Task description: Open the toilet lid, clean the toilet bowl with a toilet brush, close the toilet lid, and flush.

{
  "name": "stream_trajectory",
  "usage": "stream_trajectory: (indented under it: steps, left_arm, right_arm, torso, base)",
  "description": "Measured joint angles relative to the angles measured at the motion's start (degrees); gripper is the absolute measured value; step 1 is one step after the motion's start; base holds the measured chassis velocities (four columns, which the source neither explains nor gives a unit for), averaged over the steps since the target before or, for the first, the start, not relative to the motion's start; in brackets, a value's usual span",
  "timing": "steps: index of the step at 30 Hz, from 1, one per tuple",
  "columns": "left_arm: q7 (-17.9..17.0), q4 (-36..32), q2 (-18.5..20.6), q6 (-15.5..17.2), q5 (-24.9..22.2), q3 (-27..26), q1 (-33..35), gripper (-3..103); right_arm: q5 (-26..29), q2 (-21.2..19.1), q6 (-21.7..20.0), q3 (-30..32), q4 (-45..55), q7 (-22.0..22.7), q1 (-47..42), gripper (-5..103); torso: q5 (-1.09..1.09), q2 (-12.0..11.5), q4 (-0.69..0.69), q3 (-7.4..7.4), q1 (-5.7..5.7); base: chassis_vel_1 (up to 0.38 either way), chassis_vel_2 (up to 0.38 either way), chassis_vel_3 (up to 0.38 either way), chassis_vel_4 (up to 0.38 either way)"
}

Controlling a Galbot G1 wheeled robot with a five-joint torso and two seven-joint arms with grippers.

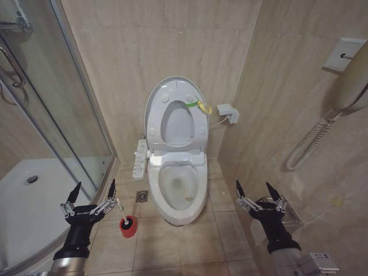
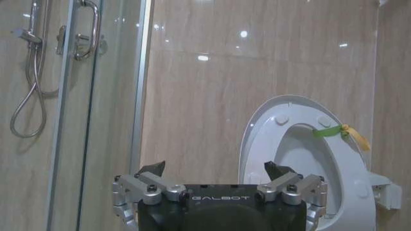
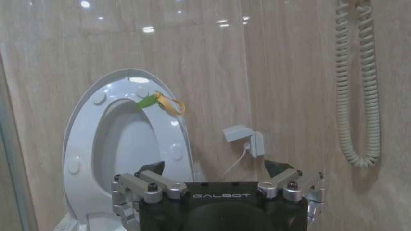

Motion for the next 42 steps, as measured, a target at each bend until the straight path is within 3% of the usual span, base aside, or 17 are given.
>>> stream_trajectory:
  steps: [42]
  left_arm:
    - [0.0,0.0,0.0,0.0,0.0,0.0,-0.01,100]
  right_arm:
    - [0.0,0.0,0.0,0.0,0.0,0.0,0.0,100]
  torso:
    - [0.0,0.0,0.0,0.0,0.01]
  base:
    - [-0.022,0.027,0.025,-0.025]
